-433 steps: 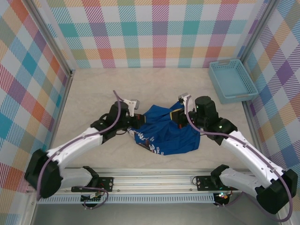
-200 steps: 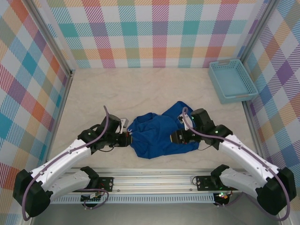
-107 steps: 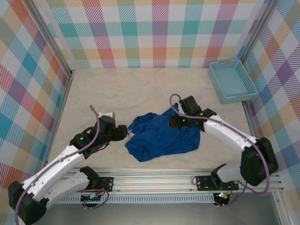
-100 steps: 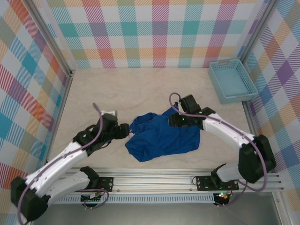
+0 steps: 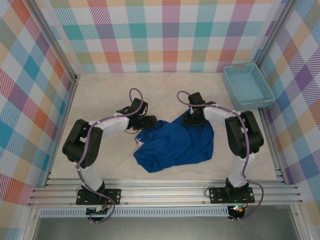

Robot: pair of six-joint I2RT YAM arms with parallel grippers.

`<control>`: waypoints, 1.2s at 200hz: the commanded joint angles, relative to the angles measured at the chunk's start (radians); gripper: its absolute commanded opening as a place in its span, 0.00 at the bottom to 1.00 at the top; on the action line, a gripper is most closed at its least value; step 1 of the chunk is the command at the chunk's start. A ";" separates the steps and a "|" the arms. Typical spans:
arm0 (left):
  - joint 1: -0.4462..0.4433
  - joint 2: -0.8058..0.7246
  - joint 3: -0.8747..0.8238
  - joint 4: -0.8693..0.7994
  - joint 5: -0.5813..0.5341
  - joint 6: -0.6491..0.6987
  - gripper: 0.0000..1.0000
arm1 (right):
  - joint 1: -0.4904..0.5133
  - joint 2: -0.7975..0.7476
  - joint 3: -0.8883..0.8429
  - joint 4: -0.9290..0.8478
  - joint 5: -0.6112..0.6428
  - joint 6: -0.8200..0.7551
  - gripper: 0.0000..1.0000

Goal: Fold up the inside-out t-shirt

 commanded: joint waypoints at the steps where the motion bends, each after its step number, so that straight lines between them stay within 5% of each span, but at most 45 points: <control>1: -0.003 0.057 0.009 0.071 0.130 -0.031 0.65 | 0.007 0.039 0.029 -0.013 -0.044 0.018 0.51; 26: -0.001 0.097 0.039 0.102 0.144 -0.029 0.35 | 0.000 0.030 0.063 0.012 -0.021 0.001 0.15; 49: 0.031 0.085 0.089 0.115 0.176 -0.018 0.00 | -0.029 -0.026 0.134 0.037 -0.025 -0.020 0.00; 122: 0.114 -0.305 0.309 0.189 0.160 0.107 0.00 | -0.084 -0.406 0.306 0.203 -0.075 -0.083 0.00; 146: 0.111 -0.433 0.197 0.230 0.210 0.107 0.00 | -0.085 -0.566 0.146 0.230 -0.056 -0.075 0.01; 179: 0.086 -0.596 -0.095 0.221 0.262 0.087 0.00 | -0.084 -0.813 -0.221 0.189 0.069 -0.017 0.28; 209: 0.057 -0.710 -0.345 0.152 0.276 0.075 0.25 | -0.086 -0.965 -0.484 0.091 0.189 0.030 0.49; 240: 0.052 -0.808 -0.446 0.036 0.092 0.011 0.48 | -0.077 -0.965 -0.552 0.125 -0.026 0.029 0.55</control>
